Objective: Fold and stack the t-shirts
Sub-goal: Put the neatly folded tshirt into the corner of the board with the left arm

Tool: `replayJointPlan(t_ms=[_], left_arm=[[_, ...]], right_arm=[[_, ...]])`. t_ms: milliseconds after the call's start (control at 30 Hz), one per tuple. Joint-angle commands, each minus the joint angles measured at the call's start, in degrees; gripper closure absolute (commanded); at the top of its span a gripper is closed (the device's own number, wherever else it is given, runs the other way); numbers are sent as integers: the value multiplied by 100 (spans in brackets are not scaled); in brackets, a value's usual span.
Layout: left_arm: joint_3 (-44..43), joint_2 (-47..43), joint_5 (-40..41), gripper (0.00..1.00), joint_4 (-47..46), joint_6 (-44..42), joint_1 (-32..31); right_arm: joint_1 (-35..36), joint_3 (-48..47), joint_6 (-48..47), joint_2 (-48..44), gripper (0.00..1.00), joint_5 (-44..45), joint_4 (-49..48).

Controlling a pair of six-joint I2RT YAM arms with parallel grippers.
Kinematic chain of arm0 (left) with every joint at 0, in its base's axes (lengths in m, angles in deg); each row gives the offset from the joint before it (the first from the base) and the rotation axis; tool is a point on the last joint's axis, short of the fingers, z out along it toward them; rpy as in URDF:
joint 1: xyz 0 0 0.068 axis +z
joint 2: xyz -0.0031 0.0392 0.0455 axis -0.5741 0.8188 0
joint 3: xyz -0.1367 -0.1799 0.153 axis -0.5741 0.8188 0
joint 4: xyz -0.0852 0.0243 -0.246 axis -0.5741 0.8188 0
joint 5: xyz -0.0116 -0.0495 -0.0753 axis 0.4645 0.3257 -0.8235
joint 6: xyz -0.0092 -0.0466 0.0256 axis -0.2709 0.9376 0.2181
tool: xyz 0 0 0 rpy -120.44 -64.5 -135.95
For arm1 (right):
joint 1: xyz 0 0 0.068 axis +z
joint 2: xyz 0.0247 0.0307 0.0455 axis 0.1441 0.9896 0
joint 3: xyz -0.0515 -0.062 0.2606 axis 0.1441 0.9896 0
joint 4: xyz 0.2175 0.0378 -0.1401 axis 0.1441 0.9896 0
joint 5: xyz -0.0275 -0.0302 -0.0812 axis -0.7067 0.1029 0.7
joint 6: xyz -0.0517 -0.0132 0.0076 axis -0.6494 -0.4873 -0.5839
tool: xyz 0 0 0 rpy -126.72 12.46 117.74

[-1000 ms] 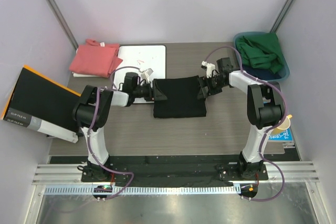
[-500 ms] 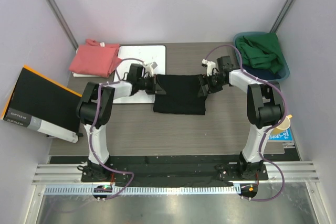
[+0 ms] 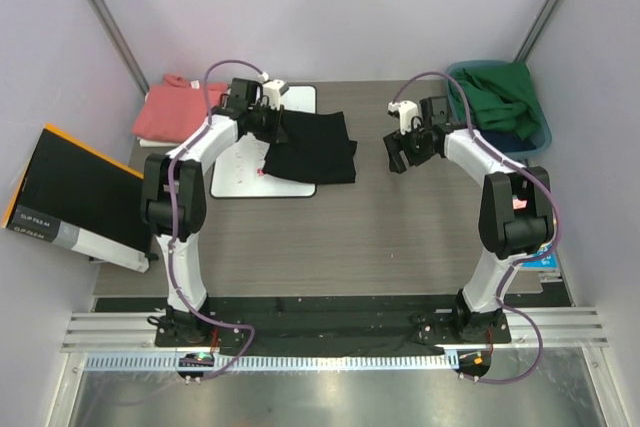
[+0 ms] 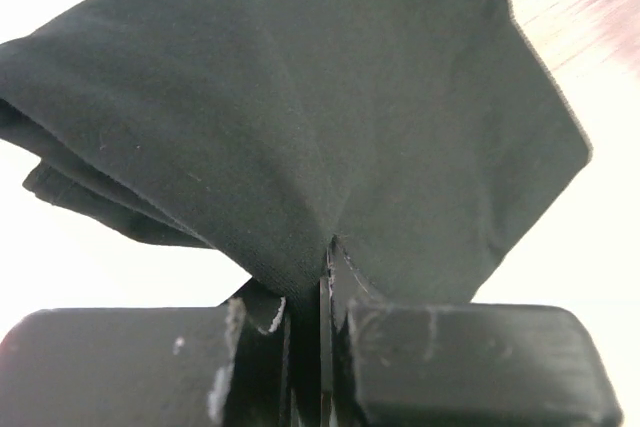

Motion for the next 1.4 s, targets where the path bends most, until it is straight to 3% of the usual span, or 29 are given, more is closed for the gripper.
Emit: replayJointPlan(t_ms=[0,233,567,800,1367], left_arm=[[-723,-25,532,100,750,-1163,248],[-2032,519,990,100,2058,-2281,758],[-4002,1240,1271,100,2605,-3238,1593],[-4293,1267,1570,100,2246,-3951,1831],[-4293,749,1816,100,1621,-4022,2033]], right_arm=[[-12,-171,-324,-458,22,385,-99],[-29,5,-403,-704,22,412,-143],[-20,49,-447,-810,23,465,-204],[-20,49,-429,-810,22,456,-222],[-20,93,-447,-792,22,473,-283]])
